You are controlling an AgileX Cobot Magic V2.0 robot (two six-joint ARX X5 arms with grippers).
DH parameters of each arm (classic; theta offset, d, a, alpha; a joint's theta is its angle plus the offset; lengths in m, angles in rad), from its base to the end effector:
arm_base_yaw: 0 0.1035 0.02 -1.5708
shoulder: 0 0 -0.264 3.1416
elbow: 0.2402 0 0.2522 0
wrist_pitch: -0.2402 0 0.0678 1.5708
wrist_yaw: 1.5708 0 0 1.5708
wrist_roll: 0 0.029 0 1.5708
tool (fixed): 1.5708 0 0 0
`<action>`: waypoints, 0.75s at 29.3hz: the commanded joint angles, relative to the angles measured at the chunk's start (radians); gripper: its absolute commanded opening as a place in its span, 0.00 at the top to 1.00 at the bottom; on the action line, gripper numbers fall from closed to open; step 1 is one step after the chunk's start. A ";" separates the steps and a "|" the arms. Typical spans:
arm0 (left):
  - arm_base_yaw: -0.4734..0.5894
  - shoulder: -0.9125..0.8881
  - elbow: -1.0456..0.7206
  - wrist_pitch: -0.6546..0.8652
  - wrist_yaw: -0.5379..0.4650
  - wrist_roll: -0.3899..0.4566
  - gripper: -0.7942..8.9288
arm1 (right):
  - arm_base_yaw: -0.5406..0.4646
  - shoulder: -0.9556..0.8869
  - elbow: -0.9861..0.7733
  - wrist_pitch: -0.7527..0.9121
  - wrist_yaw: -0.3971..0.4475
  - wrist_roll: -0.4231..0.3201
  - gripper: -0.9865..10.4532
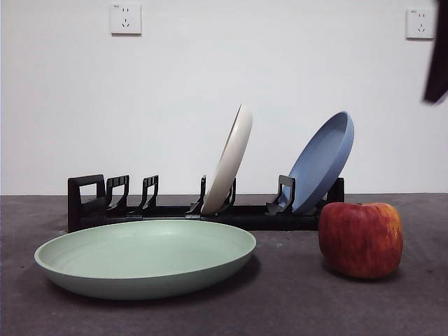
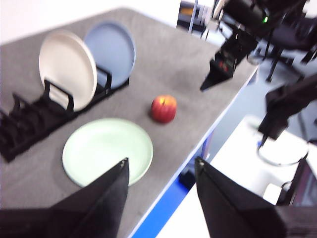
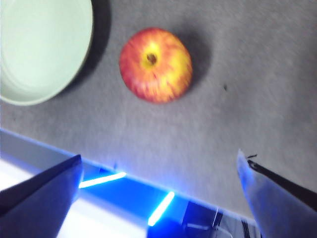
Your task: Take the green plate from the plate rack,put the plate on the table,take the apple from the table,put the apple in the plate
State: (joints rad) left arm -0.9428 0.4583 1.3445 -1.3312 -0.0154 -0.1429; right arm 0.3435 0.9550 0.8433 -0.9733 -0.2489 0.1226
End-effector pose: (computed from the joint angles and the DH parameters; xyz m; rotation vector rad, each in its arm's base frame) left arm -0.0120 0.0172 0.4063 0.0817 0.4724 -0.8785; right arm 0.1505 0.0614 0.2665 0.0550 1.1290 0.4642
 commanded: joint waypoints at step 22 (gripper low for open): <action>-0.019 0.003 -0.293 0.081 -0.072 -0.067 0.69 | 0.252 0.539 0.062 0.345 0.257 0.062 0.50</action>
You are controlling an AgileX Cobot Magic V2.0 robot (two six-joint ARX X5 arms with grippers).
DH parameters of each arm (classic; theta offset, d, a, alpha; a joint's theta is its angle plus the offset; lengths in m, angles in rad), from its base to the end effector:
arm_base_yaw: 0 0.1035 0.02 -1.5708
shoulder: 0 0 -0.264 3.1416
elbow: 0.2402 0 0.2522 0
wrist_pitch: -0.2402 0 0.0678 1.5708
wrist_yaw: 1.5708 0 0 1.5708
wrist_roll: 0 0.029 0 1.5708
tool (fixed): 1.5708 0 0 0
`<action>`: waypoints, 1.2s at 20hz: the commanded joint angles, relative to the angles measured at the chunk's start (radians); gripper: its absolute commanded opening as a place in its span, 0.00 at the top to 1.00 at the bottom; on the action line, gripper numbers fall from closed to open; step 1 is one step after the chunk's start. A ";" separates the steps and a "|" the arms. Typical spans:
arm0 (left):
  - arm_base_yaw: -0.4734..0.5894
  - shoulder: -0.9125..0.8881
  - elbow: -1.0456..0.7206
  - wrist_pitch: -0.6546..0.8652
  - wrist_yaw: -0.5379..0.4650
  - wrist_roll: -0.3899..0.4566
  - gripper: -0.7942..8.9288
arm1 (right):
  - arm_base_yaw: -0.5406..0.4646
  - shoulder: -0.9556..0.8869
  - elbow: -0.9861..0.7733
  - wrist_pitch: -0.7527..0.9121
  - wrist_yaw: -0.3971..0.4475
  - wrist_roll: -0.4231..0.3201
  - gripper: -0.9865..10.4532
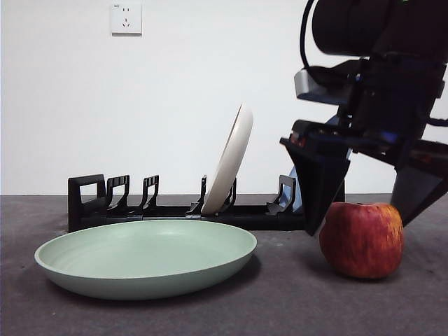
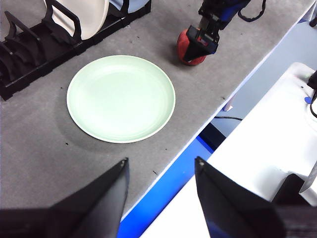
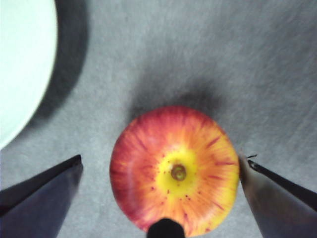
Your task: Take the green plate from the plate rack,put the plate on the table,take the apple from the table,put the apple in the plate
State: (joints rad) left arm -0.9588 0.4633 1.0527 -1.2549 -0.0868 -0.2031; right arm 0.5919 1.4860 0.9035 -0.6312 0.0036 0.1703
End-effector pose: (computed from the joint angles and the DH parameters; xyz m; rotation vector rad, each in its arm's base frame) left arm 0.0194 -0.0232 0.3478 0.1578 0.6737 -0.7708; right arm 0.2233 0.1500 0.1912 -0.2143 1.2097 0.4099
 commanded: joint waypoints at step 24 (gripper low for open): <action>-0.003 0.002 -0.001 0.074 -0.018 -0.013 0.69 | 0.225 0.047 0.629 -0.235 -0.058 -0.066 0.92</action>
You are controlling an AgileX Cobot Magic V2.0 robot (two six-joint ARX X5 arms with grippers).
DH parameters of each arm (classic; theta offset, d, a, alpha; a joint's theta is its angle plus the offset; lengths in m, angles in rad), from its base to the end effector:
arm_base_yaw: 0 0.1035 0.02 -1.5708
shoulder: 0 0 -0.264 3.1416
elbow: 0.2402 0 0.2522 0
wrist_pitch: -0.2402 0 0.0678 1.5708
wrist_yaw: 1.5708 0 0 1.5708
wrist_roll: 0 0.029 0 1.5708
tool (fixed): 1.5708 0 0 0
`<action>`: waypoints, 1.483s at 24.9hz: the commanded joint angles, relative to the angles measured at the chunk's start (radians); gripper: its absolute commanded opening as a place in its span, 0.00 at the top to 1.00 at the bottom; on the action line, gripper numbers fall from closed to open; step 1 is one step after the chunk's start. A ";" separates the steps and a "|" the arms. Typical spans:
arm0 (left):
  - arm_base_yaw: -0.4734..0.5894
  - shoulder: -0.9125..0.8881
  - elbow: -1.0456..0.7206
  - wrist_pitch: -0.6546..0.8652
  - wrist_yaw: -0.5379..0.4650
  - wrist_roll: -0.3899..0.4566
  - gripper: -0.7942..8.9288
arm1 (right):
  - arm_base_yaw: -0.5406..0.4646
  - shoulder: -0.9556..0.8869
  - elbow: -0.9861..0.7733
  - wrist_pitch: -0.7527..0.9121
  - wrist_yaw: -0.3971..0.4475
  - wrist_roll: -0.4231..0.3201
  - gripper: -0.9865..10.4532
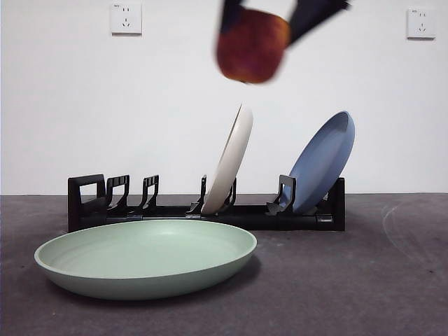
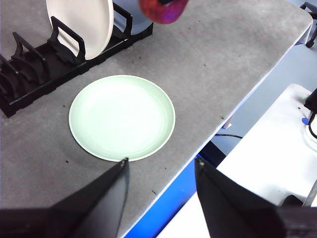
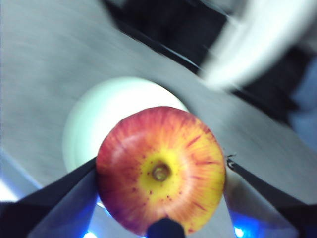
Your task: Take the green plate from the plate rack,put the plate on the table,take the apple from the table,put the apple in the plate
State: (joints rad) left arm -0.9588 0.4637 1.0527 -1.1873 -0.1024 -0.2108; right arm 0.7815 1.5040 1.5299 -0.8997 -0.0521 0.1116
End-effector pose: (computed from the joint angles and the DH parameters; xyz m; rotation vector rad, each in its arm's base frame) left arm 0.0220 -0.0262 0.3531 0.1185 0.6137 -0.7666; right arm 0.2174 0.2179 0.3590 -0.2212 0.8790 0.7288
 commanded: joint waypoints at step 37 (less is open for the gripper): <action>-0.003 0.010 -0.001 -0.027 -0.003 -0.007 0.69 | 0.134 0.556 0.109 0.056 0.007 0.005 0.40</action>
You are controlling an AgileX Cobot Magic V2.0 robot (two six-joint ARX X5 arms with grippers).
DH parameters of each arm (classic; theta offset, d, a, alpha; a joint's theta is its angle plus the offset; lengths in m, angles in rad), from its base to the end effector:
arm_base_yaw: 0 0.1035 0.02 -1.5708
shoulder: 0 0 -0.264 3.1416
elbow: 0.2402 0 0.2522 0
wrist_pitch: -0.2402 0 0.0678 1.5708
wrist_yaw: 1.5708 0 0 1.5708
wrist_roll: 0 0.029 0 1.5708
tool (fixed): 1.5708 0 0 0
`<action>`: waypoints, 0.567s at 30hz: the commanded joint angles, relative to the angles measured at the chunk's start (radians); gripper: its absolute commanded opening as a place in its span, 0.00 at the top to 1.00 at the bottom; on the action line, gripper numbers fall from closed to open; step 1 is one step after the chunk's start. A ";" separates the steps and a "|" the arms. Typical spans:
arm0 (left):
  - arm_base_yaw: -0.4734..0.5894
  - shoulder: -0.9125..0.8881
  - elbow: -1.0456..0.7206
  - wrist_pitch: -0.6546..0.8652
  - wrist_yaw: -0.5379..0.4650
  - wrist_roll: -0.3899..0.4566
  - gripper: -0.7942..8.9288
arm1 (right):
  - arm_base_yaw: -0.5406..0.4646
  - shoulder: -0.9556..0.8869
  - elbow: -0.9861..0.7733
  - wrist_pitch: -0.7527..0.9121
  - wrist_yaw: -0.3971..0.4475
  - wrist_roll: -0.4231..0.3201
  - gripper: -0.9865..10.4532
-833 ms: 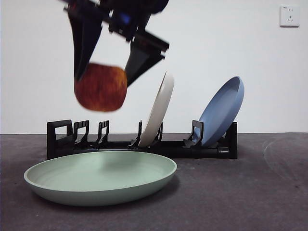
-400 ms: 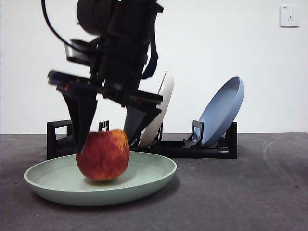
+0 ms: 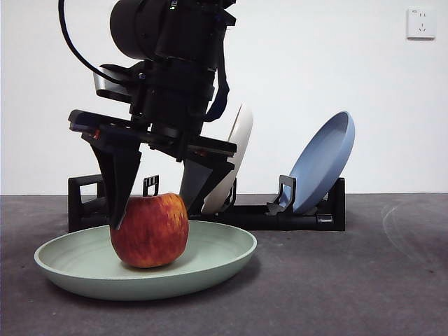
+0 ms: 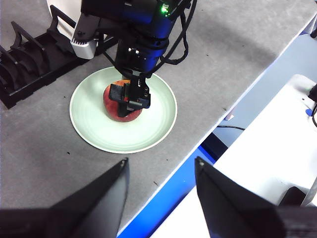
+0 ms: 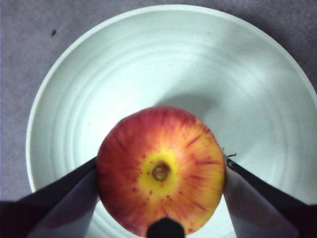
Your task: Take the green plate from the plate rack,put the plate on the table,take the apple from the table,put the apple in the plate
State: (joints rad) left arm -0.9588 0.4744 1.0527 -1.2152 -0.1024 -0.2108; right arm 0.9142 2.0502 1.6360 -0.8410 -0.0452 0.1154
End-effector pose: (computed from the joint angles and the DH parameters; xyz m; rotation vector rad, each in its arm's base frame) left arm 0.0226 -0.0271 0.3508 0.1391 0.6471 -0.7592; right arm 0.2555 0.3336 0.2021 -0.4520 1.2178 0.7532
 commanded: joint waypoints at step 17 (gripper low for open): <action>-0.003 0.000 -0.001 0.014 -0.004 -0.014 0.69 | -0.010 -0.026 0.092 -0.230 -0.006 -0.030 0.42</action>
State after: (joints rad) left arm -0.9588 0.4744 1.0527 -1.2148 -0.1028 -0.2153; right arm 0.9073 2.0441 1.7100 -1.0519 -0.0494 0.1074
